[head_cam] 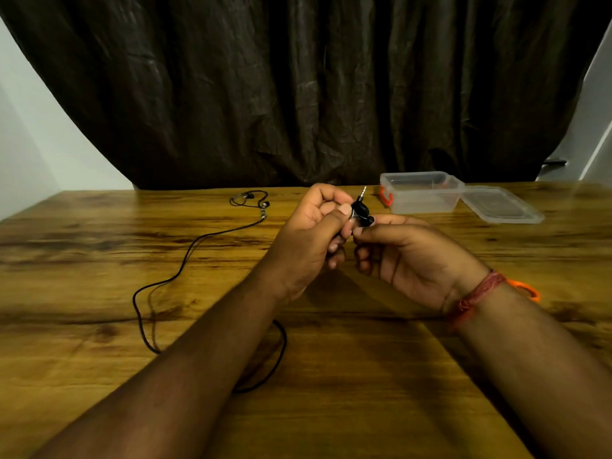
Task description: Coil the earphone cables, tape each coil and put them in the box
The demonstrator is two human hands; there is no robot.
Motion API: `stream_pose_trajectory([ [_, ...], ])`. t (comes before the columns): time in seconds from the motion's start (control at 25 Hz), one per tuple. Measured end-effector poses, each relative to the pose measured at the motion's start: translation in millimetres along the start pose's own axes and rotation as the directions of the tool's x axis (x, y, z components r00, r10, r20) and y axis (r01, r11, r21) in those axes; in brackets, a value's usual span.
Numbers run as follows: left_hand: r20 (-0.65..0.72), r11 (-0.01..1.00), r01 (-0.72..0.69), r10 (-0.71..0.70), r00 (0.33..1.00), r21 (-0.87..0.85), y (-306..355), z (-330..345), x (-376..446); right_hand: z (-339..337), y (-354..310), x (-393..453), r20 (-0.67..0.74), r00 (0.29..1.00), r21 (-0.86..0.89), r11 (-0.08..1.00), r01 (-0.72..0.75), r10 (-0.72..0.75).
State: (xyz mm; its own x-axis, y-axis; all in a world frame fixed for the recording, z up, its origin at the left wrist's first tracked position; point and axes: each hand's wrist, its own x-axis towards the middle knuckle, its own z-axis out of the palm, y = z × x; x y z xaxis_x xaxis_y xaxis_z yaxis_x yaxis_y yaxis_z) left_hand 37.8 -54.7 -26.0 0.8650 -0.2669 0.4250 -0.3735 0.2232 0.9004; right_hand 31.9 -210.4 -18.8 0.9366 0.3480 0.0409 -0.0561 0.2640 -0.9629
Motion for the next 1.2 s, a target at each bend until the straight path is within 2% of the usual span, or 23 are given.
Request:
stream_pose_trajectory([
  [0.12,-0.001,1.000,-0.021,0.021,1.000,-0.003,1.0,-0.4,0.9,4.8,0.6,-0.8,0.074,0.997,0.070,0.997,0.025,-0.030],
  [0.2,-0.011,1.000,-0.019,0.019,1.000,-0.001,1.9,-1.3,0.8,7.1,1.6,-0.9,0.073,0.994,0.102,0.992,0.078,-0.086],
  [0.36,0.015,0.998,-0.032,0.031,0.999,0.049,2.1,-4.3,0.4,7.7,3.4,-0.2,0.005,0.995,0.066,0.993,0.101,-0.102],
  [0.48,0.019,0.987,-0.061,0.059,0.998,0.151,0.3,-4.0,2.1,6.8,3.6,0.1,-0.072,0.992,-0.003,0.995,0.104,-0.104],
  [0.68,0.020,0.928,-0.119,0.120,0.993,0.353,-4.7,3.1,2.2,9.3,2.8,-0.1,-0.171,0.960,-0.131,0.971,0.202,-0.223],
  [0.92,-0.031,0.929,-0.075,0.092,0.995,0.363,-2.6,9.5,0.3,14.1,3.0,1.5,-0.226,0.925,-0.144,0.950,0.278,-0.305],
  [1.2,-0.067,0.942,-0.057,0.084,0.994,0.332,-2.3,13.8,-0.7,13.6,1.4,2.2,-0.311,0.893,-0.254,0.934,0.253,-0.326],
])
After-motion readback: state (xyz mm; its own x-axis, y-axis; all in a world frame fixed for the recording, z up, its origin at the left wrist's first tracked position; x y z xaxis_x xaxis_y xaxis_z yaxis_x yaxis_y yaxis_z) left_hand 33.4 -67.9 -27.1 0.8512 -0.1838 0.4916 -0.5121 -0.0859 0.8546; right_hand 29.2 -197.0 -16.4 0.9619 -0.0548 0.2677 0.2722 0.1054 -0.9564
